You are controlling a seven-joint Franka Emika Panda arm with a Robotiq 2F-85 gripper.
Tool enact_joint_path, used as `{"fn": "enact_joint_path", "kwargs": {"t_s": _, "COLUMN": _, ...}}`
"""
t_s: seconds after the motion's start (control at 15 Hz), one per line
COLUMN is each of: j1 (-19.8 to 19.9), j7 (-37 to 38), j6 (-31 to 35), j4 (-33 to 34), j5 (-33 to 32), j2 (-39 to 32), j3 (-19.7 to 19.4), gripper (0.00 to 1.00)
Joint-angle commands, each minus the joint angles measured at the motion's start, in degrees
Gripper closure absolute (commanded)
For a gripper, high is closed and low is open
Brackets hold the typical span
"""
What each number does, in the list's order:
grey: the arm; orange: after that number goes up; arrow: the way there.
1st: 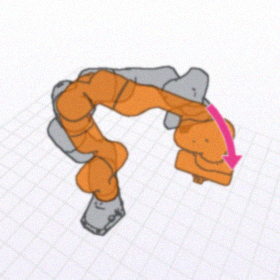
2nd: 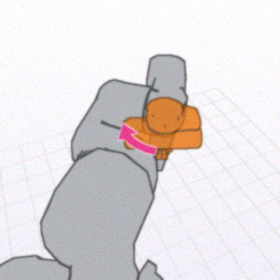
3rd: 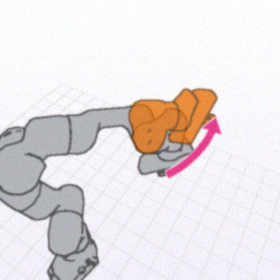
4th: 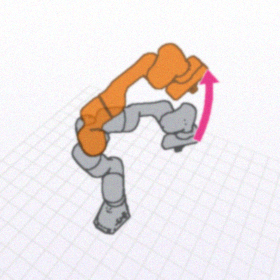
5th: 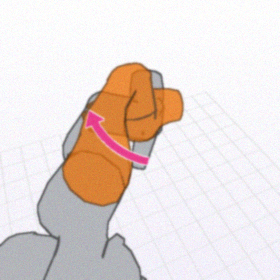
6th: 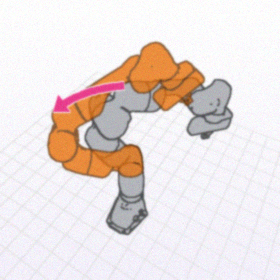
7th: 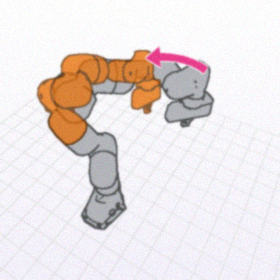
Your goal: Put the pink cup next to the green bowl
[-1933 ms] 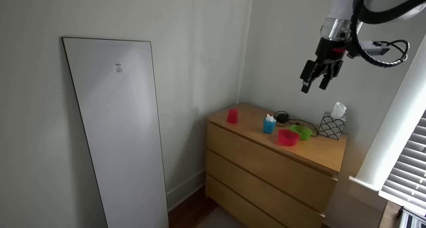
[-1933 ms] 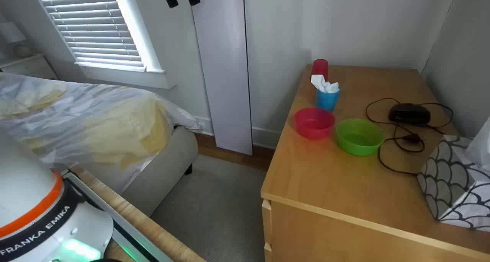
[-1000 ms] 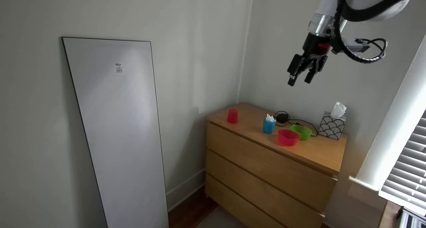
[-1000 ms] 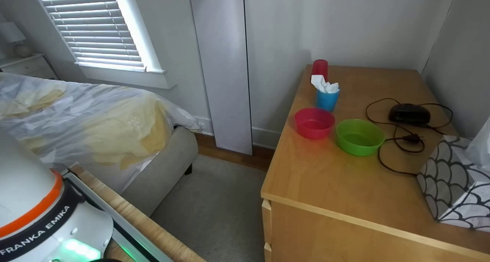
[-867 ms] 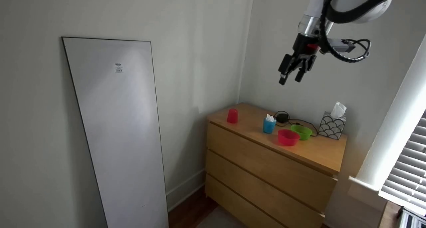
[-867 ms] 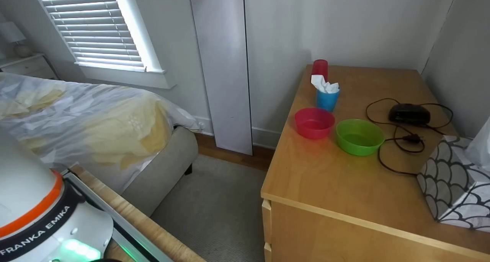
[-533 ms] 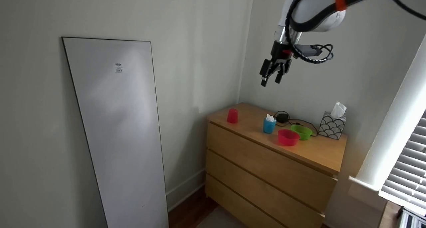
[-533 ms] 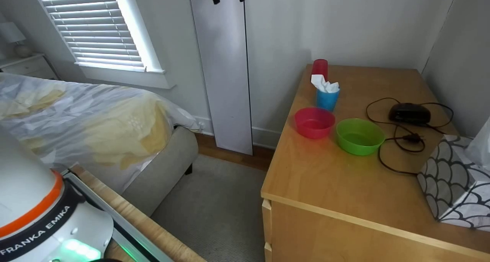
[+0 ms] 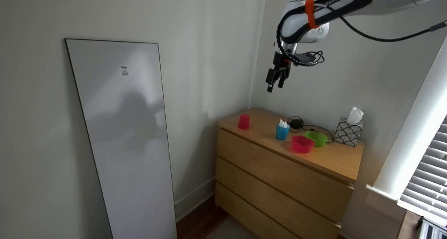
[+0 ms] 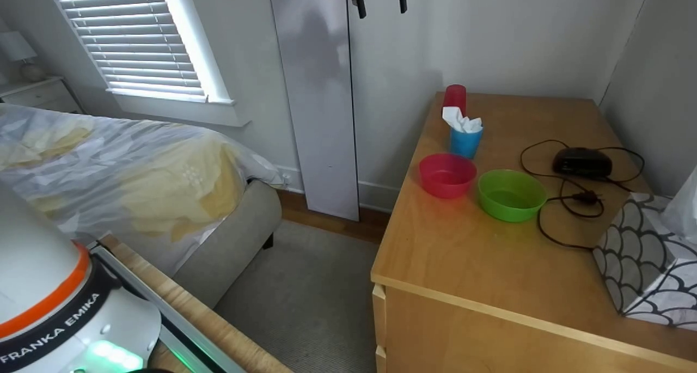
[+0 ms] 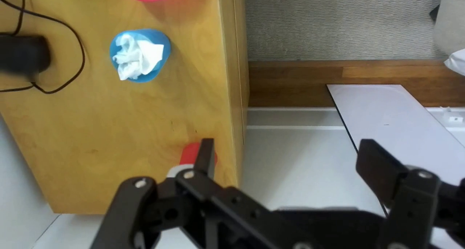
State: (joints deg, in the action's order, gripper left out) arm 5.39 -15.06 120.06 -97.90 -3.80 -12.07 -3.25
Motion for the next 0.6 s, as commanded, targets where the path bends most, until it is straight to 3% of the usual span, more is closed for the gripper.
{"fn": "enact_joint_path", "kwargs": {"t_s": 0.0, "j1": 0.5, "j7": -0.5, "j6": -0.8, "j4": 2.2, "j5": 0.0, "j2": -1.6, "j3": -0.1, "gripper": 0.00}}
{"fn": "enact_joint_path", "kwargs": {"t_s": 0.53, "j1": 1.1, "j7": -0.8, "j6": -2.6, "j4": 8.8, "j5": 0.2, "j2": -7.1, "j3": -0.1, "gripper": 0.00}}
